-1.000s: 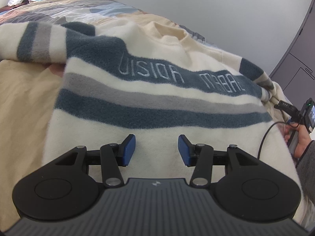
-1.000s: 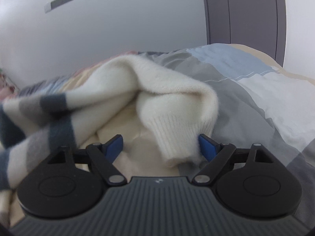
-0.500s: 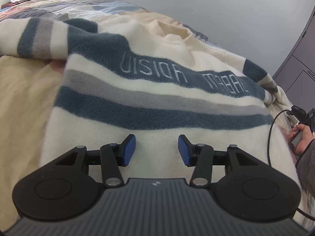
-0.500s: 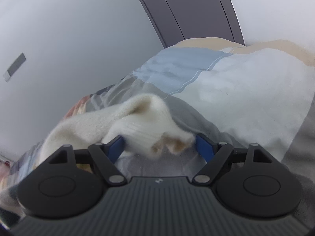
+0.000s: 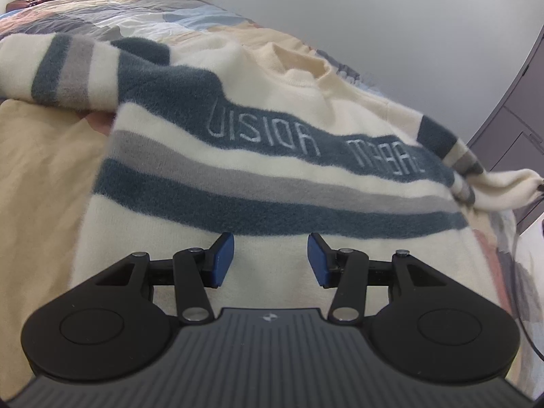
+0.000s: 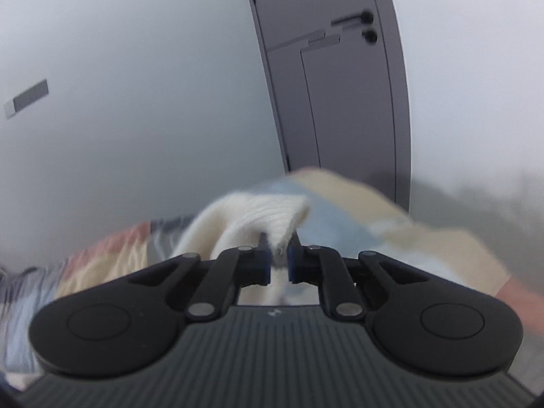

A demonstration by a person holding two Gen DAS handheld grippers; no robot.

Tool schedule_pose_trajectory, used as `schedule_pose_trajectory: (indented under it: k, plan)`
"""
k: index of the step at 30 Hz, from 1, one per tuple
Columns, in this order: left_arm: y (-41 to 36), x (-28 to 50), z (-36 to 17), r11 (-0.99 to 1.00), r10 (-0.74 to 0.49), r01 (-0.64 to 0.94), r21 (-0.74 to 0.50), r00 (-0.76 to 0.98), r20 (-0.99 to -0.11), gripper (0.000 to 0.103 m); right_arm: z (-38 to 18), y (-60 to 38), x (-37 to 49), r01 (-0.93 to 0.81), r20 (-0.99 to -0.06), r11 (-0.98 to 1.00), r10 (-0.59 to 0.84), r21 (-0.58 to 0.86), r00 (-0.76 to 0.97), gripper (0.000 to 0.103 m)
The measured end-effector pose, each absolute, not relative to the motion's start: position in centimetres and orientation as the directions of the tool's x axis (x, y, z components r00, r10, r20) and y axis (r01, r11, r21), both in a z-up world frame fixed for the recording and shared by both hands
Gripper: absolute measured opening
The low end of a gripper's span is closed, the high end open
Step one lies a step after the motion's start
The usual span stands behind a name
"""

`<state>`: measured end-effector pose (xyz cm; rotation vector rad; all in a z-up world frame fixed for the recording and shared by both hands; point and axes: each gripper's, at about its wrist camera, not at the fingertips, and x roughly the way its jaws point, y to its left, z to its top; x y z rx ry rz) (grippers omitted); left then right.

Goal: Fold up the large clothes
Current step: 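Grasp the sleeve cuff with the right gripper and lift it up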

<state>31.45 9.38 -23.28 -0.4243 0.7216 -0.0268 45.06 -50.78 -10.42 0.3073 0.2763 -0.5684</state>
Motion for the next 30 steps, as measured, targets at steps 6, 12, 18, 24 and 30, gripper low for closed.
schedule_pose_trajectory:
  k: [6,12,18,24,30]
  plan:
    - [9.3,29.8,-21.6,0.910,-0.196,-0.079,-0.406,0.781,-0.593,0.054,-2.0,-47.2,40.7,0.454,-0.255,0.872,-0.404,0.180,0.878,0.011]
    - [9.7,27.9,-20.4,0.919,-0.181,-0.073,-0.388,0.795,-0.579,0.054,4.8,-39.3,35.7,0.230,-0.150,0.964,-0.210,0.130,0.966,0.011]
    - [11.4,26.3,-18.6,0.920,-0.141,-0.087,-0.382,0.836,-0.530,0.054,7.9,-29.1,30.4,0.000,-0.126,1.000,-0.002,-0.021,0.992,0.011]
    - [12.9,25.3,-17.6,0.909,-0.125,-0.101,-0.404,0.859,-0.496,0.054,6.9,-20.9,25.4,-0.232,-0.174,0.973,0.228,-0.007,0.958,0.012]
    - [14.6,24.8,-16.8,0.889,-0.113,-0.123,-0.441,0.874,-0.472,0.054,0.9,-11.7,21.4,-0.376,-0.295,0.922,0.336,-0.090,0.894,0.012]
